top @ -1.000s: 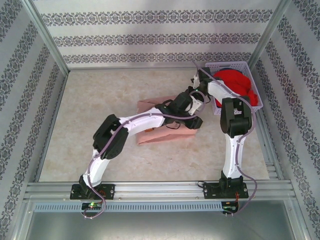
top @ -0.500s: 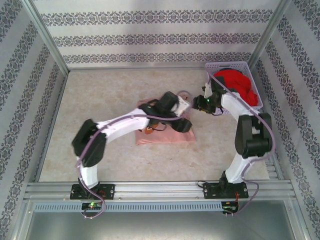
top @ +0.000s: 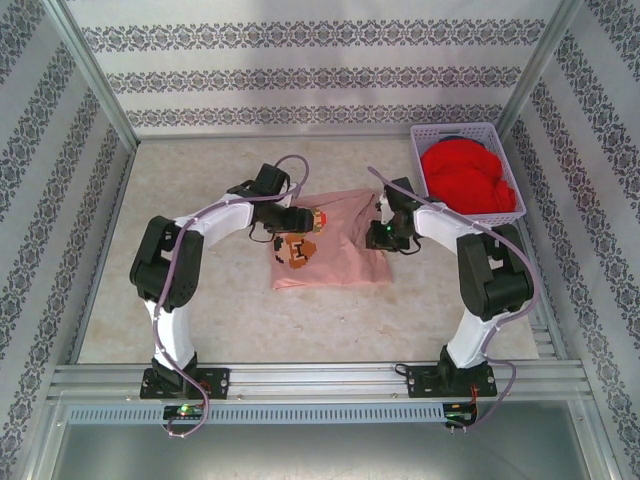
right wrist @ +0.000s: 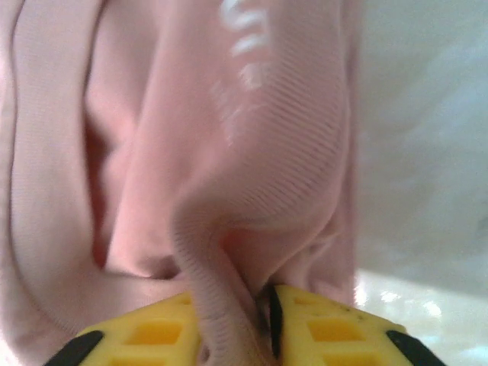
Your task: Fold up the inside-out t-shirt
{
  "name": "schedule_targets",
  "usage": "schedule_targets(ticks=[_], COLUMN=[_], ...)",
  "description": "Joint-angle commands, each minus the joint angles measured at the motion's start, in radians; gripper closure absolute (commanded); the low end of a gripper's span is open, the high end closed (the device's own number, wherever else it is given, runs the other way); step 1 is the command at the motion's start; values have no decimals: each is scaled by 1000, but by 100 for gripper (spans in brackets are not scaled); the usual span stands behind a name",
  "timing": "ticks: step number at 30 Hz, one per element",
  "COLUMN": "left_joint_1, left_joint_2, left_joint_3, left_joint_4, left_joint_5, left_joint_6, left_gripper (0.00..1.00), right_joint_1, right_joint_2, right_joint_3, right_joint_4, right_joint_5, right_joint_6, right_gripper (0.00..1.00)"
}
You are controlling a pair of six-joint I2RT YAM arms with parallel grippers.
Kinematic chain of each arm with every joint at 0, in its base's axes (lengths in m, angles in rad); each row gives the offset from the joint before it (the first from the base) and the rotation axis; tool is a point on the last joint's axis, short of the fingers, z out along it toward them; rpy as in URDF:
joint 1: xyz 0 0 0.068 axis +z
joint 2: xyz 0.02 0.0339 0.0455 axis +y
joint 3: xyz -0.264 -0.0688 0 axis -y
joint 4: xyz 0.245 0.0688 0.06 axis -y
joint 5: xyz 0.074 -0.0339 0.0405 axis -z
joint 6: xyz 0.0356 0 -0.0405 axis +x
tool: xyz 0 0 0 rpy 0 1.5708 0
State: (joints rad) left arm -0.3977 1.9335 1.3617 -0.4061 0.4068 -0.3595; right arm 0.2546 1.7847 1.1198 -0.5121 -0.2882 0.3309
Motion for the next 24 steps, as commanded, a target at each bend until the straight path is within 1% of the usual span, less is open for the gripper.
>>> schedule_targets(ticks=[1, 3, 6, 9, 12, 16, 18, 21, 24], left_joint_1=[0, 0, 0, -1, -1, 0, 7, 24, 28], left_joint_2=[30, 52, 59, 41, -10, -117, -128, -56, 52], left_joint_3=[27, 22, -9, -52, -88, -104, -88, 3, 111], left_joint_4=[-37, -51, -57, -35, -17, 17, 39, 28, 3], left_joint_5=[-8, -29, -46, -34, -21, -74, -81, -12, 26], left_joint_6=[23, 31, 35, 16, -8, -12, -6, 5, 13], left_gripper=[32, 32, 32, 32, 32, 30, 25, 25, 25], right_joint_1=[-69, -86, -92, -97, -75, 0, 33, 65, 68], right_joint_2=[54, 90, 85, 34, -63, -176, -206, -216, -183], right_joint_3=[68, 101, 128, 137, 96, 26, -20, -97, -141], right_joint_4=[-24, -56, -102, -146, -158, -176, -148, -54, 33], right_joint_5=[68, 74, 104, 130, 111, 119, 80, 6, -25], right_joint_6=[-15, -24, -43, -59, -52, -14, 36, 121, 177], right_gripper=[75, 73, 63, 54, 47, 45, 45, 47, 49])
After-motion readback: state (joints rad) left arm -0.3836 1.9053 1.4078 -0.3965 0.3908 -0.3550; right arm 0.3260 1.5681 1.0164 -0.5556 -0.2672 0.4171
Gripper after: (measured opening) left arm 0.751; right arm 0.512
